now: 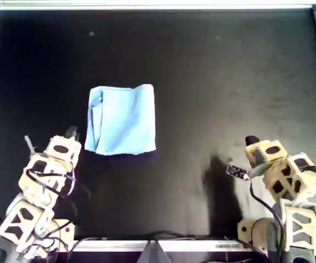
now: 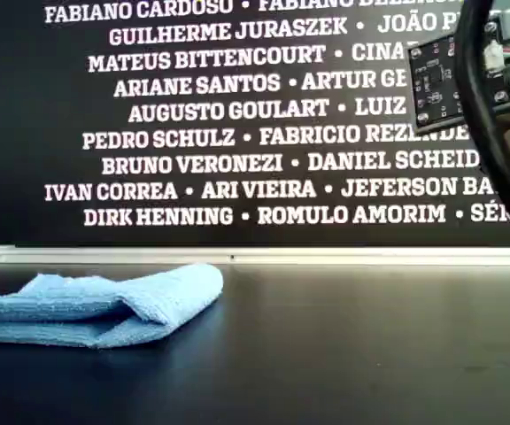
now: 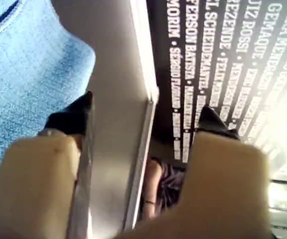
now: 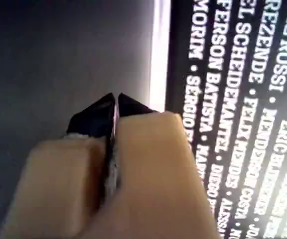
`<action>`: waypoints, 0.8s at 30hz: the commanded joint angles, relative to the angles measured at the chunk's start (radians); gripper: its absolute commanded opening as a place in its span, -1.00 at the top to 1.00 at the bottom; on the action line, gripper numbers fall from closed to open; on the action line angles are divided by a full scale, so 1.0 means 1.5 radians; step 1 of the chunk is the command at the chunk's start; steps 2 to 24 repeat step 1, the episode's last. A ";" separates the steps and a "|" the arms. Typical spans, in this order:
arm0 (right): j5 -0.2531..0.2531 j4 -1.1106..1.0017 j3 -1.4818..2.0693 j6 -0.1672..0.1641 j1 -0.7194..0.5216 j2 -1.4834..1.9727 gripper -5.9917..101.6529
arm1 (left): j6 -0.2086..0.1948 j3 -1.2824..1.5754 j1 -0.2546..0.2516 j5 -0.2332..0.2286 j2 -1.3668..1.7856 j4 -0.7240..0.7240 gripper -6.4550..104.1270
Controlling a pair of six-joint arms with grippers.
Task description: Fold a cloth
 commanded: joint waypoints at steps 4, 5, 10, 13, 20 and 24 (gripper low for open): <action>0.002 -0.031 0.007 0.001 0.002 0.005 0.85 | -0.003 -0.007 -0.005 0.003 0.012 -0.001 -0.43; 0.002 -0.031 0.007 0.001 0.002 0.005 0.85 | -0.003 -0.007 -0.005 0.003 0.012 -0.001 -0.43; 0.002 -0.031 0.007 0.001 0.002 0.005 0.85 | -0.003 -0.007 -0.005 0.003 0.012 -0.001 -0.43; 0.002 -0.031 0.007 0.001 0.002 0.005 0.85 | -0.003 -0.007 -0.005 0.003 0.012 -0.001 -0.43; 0.002 -0.031 0.007 0.001 0.002 0.005 0.85 | -0.003 -0.007 -0.005 0.003 0.012 -0.001 -0.43; 0.002 -0.031 0.007 0.001 0.002 0.005 0.85 | -0.003 -0.007 -0.005 0.003 0.012 -0.001 -0.43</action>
